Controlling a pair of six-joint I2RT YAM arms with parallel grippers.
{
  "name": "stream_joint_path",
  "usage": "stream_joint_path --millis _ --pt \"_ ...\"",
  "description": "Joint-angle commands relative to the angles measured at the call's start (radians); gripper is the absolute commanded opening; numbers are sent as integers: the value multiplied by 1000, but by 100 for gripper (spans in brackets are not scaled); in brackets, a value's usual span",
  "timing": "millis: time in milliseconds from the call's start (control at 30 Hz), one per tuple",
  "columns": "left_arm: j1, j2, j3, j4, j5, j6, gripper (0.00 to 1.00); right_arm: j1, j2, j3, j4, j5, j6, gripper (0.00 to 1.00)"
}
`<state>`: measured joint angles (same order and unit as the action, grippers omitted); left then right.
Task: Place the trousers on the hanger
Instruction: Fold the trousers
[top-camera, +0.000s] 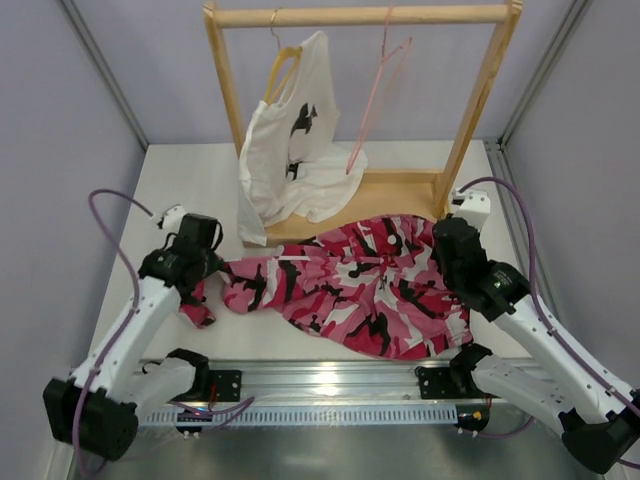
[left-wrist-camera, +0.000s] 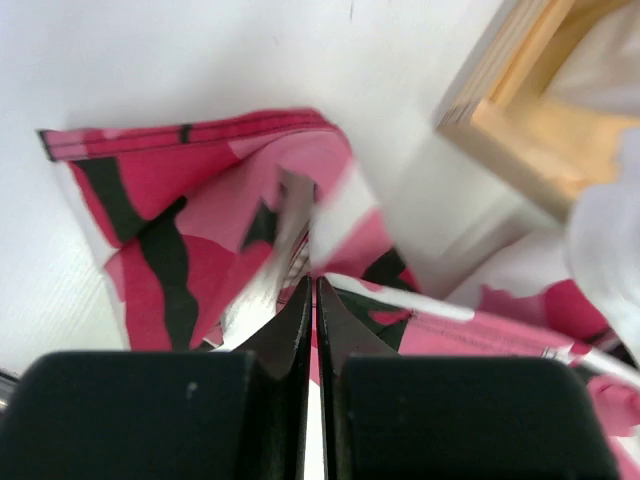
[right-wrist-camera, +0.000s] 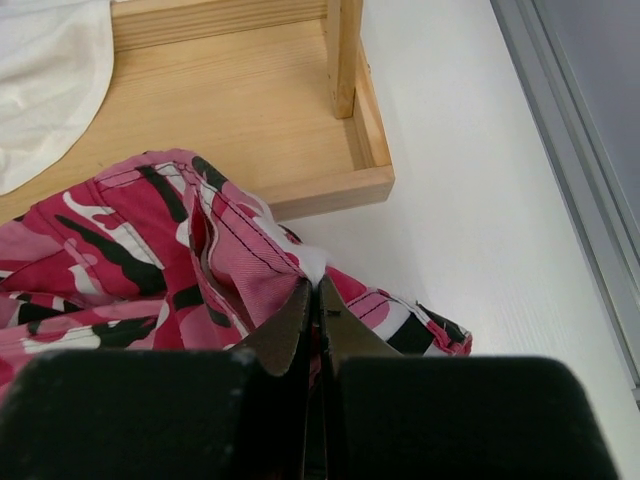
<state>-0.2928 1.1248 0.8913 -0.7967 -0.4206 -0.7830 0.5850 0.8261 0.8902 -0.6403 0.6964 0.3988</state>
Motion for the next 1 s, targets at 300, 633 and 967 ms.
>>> stream_joint_path --millis 300,633,967 --pt "-2 -543 -132 -185 308 -305 3 -10 65 27 90 74 14 4" --pt "43 -232 158 -23 18 -131 78 -10 22 -7 171 -150 -28 4" --pt "343 124 20 188 351 -82 80 -11 -93 -43 148 -195 -23 4"
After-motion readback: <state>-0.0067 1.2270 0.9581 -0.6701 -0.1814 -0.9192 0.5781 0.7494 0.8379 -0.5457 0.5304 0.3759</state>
